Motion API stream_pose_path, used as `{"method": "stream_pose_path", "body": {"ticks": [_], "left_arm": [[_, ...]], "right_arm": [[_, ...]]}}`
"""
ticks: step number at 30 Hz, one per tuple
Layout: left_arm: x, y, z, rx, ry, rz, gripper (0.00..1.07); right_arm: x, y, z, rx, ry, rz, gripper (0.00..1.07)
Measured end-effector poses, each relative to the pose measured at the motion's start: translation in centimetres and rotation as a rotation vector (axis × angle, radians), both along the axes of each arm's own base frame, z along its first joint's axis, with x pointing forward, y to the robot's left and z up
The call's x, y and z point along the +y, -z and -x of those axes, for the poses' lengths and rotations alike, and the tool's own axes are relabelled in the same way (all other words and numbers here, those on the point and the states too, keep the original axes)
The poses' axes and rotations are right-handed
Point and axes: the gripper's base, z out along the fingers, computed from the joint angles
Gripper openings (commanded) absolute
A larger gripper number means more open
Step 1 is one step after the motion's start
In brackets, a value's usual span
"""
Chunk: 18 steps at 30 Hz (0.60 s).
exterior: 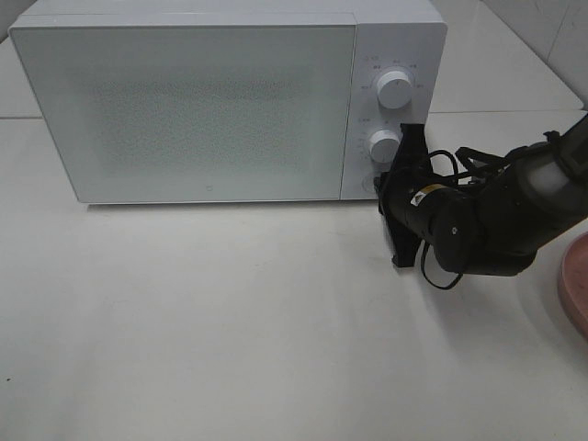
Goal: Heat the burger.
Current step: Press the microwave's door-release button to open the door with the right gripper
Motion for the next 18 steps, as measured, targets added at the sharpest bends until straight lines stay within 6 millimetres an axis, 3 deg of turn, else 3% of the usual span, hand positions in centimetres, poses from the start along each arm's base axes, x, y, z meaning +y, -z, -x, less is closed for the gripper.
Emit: {"method": "stream_pose_path", "body": {"ticks": [18], "left_arm": [[0.0,0.0,0.0,0.0,0.0,0.0,1.0]], "right_arm": [[0.39,0.51,-0.48,-0.016,-0.02,0.001,0.0]]}}
